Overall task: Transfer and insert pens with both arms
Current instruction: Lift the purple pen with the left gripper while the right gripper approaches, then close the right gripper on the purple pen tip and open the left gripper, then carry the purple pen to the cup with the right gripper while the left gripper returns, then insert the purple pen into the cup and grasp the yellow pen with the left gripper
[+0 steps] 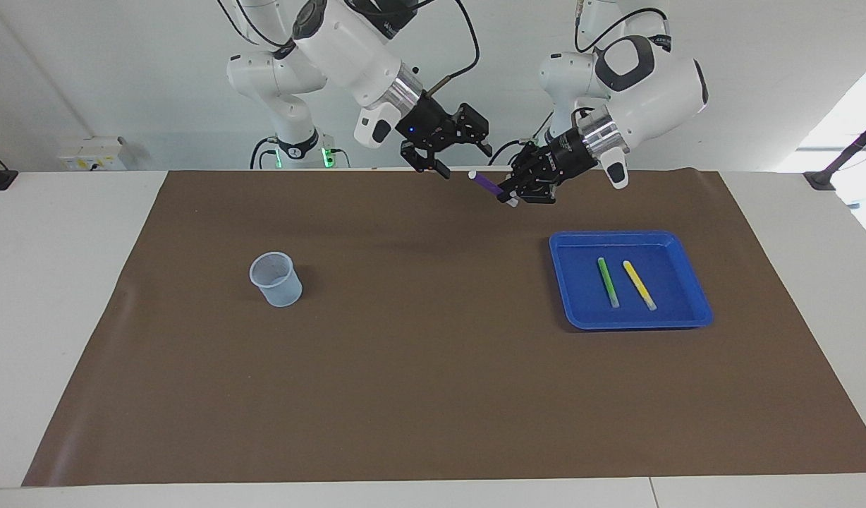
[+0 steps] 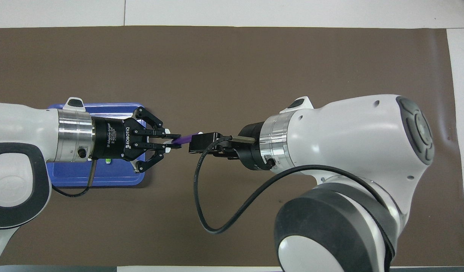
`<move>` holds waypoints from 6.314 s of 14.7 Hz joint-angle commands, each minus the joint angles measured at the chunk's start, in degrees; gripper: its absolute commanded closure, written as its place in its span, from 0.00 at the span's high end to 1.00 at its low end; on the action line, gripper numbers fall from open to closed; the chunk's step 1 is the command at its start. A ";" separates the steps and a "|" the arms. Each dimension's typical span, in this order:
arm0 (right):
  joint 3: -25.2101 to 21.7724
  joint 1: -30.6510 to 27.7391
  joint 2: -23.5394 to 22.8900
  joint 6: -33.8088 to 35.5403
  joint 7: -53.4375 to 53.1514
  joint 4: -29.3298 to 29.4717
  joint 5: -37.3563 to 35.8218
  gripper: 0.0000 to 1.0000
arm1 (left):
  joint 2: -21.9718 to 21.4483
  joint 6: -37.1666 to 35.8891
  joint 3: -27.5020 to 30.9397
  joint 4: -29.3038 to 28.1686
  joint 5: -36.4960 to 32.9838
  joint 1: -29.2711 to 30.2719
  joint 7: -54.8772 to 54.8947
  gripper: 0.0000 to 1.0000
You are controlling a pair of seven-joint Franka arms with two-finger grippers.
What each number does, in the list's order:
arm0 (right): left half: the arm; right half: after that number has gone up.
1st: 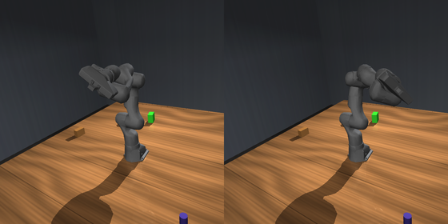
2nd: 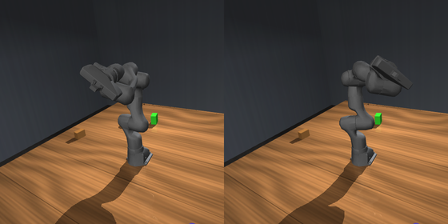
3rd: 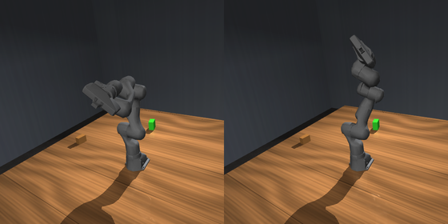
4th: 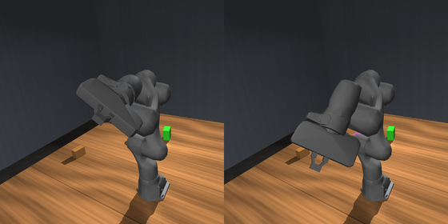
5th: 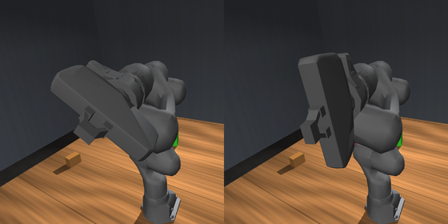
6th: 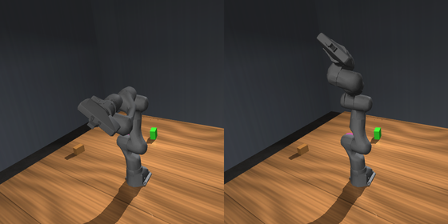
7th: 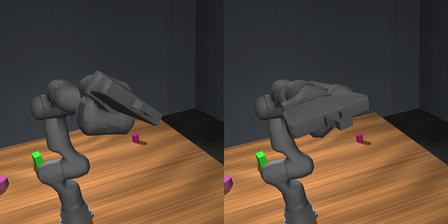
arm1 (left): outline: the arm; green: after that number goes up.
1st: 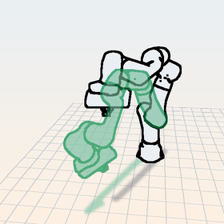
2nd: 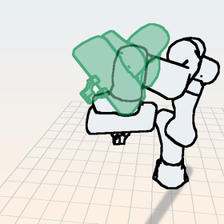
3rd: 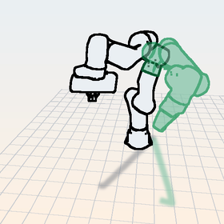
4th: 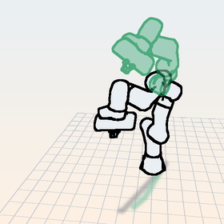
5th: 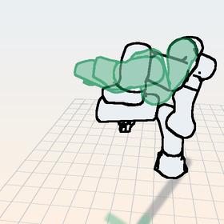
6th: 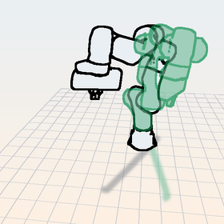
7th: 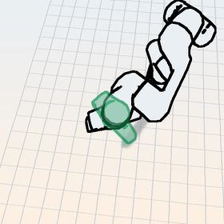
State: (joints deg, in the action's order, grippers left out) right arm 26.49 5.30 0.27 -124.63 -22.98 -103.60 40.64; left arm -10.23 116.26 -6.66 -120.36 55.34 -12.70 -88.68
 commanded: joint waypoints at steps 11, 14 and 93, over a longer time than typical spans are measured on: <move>1.45 0.24 -2.02 -3.87 -0.13 0.50 -2.67 0.87 | -3.83 4.94 0.68 -4.62 2.32 -1.89 -2.55 0.00; 1.54 0.24 -2.29 -4.13 -0.05 0.68 -2.68 0.53 | -3.83 4.94 0.68 -4.53 2.32 -2.24 -2.55 0.00; -26.93 -2.84 3.25 -11.25 23.69 -27.54 -44.42 0.51 | 19.46 21.90 0.85 -7.96 -52.09 20.52 94.39 0.02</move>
State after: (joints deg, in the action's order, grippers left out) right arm -0.55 2.69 3.08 -134.83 0.22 -130.43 -2.44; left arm 9.29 136.55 -5.94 -127.37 4.35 7.87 5.54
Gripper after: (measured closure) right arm 0.819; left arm 0.819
